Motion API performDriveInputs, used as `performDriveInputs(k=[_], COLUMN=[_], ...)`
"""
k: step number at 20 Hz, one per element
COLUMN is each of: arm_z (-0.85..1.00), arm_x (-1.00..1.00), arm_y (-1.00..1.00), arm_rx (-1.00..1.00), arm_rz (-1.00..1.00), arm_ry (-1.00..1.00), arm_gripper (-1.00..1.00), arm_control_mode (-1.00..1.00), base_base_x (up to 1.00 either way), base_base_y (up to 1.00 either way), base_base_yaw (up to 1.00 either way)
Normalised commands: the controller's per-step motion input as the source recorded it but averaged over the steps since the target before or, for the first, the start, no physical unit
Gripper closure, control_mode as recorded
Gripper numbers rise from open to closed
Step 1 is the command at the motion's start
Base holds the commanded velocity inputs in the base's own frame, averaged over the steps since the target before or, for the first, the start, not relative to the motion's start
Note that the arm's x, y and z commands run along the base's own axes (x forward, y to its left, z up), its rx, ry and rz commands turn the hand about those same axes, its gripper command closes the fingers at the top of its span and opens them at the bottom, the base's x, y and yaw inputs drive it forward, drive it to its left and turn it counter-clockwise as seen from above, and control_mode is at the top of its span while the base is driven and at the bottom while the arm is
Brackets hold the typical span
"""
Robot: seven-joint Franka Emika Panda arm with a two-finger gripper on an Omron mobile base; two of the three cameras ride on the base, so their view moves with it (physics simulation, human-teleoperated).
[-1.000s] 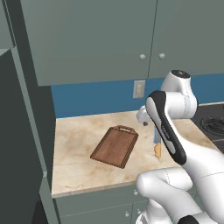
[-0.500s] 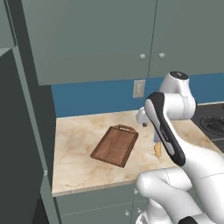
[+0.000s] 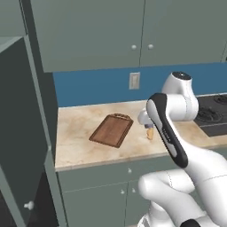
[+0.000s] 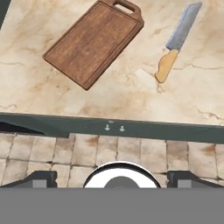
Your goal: Move the cutting board and knife to the sink. Then move spray from the cabinet to the counter.
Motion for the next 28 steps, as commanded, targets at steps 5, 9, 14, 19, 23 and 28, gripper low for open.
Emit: performDriveInputs(k=[5,9,14,19,23,28], arm_z=[0.0,0.0,0.0,0.0,0.0,0.0], arm_x=[0.0,0.0,0.0,0.0,0.0,0.0], arm_y=[0.0,0.0,0.0,0.0,0.0,0.0], arm_rx=[0.0,0.0,0.0,0.0,0.0,0.0], arm_rz=[0.0,0.0,0.0,0.0,0.0,0.0], arm_ry=[0.0,0.0,0.0,0.0,0.0,0.0], arm_gripper=[-1.0,-1.0,-1.0,-1.0,-1.0,-1.0], arm_control_mode=[1.0,1.0,1.0,1.0,1.0,1.0], base_base_x=[-0.1,0.07,0.04,0.31,0.36,0.04], base_base_y=[0.4,0.64,0.4,-0.23,-0.27,-0.09], base_base_yaw=[0.0,0.0,0.07,0.14,0.12,0.04])
